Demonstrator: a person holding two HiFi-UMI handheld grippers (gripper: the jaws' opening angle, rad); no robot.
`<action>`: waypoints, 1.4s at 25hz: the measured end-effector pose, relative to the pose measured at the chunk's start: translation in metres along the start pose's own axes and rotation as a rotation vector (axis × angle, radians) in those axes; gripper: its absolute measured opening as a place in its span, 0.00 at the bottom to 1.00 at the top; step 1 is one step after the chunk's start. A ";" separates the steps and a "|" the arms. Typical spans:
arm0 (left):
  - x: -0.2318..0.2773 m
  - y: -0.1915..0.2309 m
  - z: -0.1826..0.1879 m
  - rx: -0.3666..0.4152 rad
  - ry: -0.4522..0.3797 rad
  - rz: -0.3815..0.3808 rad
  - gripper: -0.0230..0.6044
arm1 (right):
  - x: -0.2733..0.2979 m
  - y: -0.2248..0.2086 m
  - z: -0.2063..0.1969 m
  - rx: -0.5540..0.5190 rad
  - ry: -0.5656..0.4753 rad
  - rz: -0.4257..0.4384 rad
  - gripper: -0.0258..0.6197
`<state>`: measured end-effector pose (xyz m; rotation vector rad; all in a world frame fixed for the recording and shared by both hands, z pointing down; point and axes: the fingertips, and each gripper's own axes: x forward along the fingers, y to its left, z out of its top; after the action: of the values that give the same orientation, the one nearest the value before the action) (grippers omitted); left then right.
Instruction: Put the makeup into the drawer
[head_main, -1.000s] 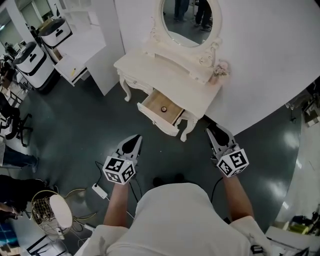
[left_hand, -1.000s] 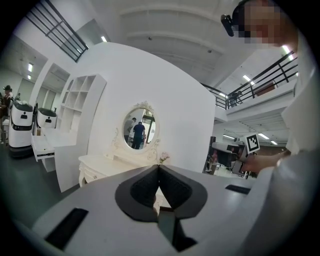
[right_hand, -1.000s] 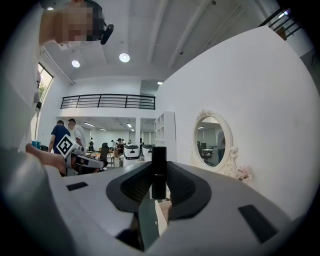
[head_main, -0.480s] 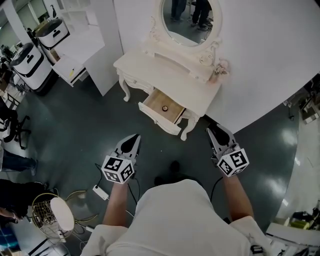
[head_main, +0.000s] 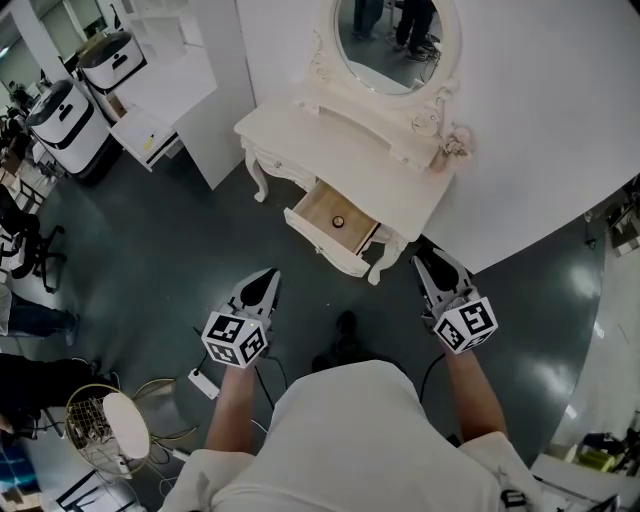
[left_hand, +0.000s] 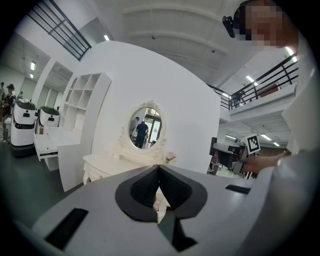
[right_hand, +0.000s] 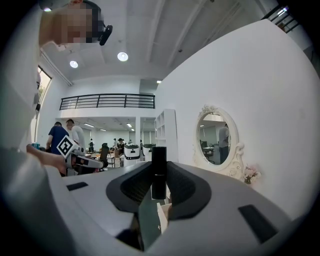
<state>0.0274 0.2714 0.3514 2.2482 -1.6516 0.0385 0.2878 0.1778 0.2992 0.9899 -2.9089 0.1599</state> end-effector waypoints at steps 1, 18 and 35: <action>0.003 0.003 0.001 0.000 0.002 0.005 0.06 | 0.005 -0.003 0.000 0.005 0.003 0.002 0.20; 0.096 0.056 0.024 -0.001 0.030 0.072 0.06 | 0.120 -0.078 -0.013 -0.004 0.038 0.111 0.20; 0.172 0.078 0.046 0.011 0.042 0.137 0.06 | 0.200 -0.130 -0.023 -0.031 0.069 0.230 0.20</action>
<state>0.0016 0.0798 0.3671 2.1237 -1.7850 0.1280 0.2095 -0.0428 0.3513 0.6302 -2.9436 0.1558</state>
